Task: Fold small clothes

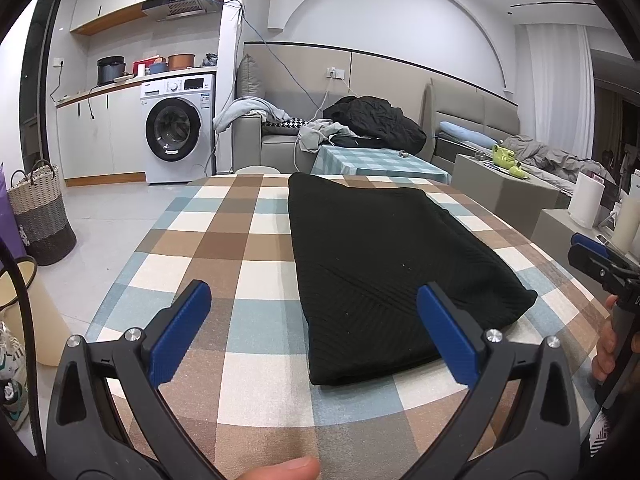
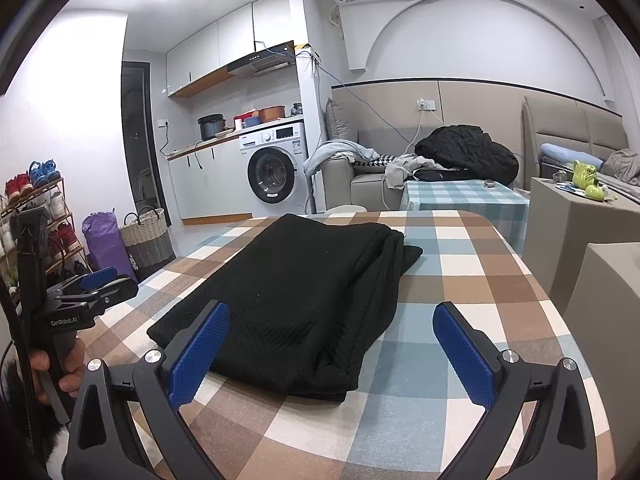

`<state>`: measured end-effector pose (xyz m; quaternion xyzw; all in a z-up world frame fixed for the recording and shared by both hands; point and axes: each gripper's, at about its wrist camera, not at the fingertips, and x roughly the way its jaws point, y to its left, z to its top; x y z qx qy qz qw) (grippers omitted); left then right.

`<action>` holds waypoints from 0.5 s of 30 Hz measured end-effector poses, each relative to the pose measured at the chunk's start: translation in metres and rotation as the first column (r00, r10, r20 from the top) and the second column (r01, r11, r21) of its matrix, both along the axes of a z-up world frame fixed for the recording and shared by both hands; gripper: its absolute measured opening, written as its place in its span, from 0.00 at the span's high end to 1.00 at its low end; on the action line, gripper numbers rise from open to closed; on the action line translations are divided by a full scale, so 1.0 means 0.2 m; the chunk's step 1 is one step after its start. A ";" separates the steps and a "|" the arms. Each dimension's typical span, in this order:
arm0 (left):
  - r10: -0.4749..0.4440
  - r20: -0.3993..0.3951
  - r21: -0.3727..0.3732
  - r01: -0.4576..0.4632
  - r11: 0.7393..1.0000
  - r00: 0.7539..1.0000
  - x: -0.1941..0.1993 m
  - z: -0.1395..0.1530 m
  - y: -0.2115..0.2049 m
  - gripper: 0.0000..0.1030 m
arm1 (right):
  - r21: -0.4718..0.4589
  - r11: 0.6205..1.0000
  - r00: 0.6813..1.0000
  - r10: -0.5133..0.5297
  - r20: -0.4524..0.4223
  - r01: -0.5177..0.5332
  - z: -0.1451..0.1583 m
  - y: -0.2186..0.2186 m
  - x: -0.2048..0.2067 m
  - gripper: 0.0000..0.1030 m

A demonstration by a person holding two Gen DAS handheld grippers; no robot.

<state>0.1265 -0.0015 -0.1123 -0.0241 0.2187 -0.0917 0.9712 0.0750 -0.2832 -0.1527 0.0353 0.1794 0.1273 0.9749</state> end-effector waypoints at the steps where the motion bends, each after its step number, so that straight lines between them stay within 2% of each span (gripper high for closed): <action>1: 0.000 0.000 0.000 0.000 1.000 1.000 0.00 0.00 0.00 0.01 | 0.000 1.000 1.000 -0.001 -0.002 0.001 0.00 0.00 0.00 0.00; 15: -0.011 0.003 0.010 0.011 1.000 1.000 0.00 0.00 -0.01 0.01 | 0.006 1.000 1.000 0.001 -0.006 -0.001 0.00 -0.01 0.01 0.00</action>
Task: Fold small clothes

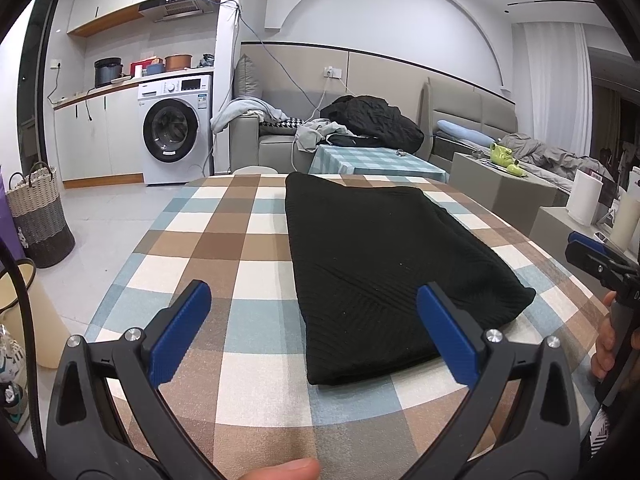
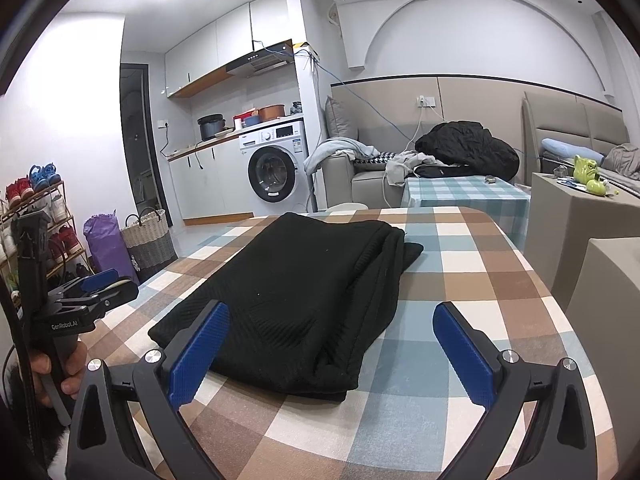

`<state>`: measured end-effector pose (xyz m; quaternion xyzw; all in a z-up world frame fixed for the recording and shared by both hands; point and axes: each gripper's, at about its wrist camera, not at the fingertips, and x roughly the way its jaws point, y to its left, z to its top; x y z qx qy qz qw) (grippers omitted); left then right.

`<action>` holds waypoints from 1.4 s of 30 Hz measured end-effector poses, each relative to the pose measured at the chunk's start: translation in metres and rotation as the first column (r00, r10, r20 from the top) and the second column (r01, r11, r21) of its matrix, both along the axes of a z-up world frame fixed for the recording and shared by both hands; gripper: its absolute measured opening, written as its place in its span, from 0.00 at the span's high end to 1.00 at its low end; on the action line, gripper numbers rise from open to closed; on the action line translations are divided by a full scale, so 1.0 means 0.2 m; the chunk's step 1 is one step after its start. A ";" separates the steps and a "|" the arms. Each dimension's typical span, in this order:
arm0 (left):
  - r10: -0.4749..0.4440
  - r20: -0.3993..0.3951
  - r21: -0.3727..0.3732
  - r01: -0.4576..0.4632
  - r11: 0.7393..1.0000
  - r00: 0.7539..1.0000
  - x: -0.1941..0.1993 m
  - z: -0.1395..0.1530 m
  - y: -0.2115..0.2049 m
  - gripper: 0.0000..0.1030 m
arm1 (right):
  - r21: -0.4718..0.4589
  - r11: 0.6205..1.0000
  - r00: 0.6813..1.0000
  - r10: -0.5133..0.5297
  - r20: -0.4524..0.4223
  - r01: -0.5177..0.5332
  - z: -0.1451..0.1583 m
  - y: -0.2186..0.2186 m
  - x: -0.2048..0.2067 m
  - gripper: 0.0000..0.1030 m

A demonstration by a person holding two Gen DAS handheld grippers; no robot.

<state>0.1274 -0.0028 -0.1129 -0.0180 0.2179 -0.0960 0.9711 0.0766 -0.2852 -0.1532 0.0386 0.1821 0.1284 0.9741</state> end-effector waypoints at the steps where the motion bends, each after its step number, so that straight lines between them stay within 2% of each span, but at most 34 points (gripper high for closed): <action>1: 0.002 0.000 0.000 -0.002 1.000 1.000 0.00 0.00 0.00 0.01 | 0.000 1.000 1.000 0.000 0.000 0.000 0.00 0.00 0.00 0.00; 42: -0.006 0.005 0.002 0.006 1.000 1.000 -0.01 0.00 -0.02 0.01 | 0.003 1.000 1.000 0.001 -0.004 -0.001 0.00 0.00 0.00 0.00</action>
